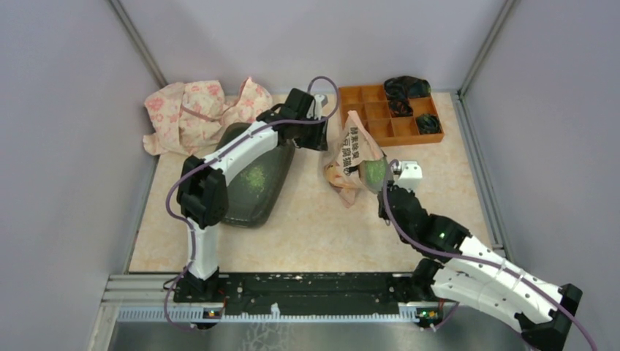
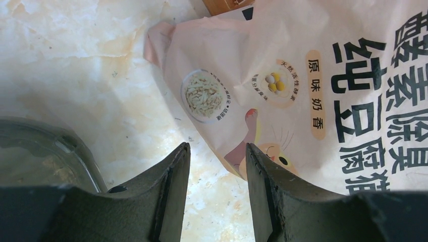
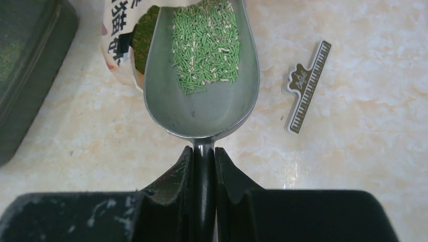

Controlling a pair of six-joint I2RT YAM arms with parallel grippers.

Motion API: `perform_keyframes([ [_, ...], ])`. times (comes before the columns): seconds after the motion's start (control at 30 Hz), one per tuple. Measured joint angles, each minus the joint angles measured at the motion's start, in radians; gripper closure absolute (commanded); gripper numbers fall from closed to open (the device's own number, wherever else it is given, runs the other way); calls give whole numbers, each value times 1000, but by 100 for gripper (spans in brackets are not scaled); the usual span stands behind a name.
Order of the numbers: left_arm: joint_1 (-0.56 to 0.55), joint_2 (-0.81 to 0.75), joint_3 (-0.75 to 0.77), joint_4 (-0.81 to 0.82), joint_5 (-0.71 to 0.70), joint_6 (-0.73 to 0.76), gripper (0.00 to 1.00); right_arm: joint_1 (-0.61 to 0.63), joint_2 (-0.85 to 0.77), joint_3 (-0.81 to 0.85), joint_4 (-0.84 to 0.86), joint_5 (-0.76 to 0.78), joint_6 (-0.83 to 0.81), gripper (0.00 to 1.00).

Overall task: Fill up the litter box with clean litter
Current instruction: 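Scoop the cat litter from the cat litter bag.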

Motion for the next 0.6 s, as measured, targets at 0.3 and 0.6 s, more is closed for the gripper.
perform_keyframes([
  [0.3,14,0,17,-15,-8,0,49,37,-3,91,-217,2,139,100],
  [0.6,29,0,40,-22,-14,0,49,61,-22,175,-351,-51,171,100],
])
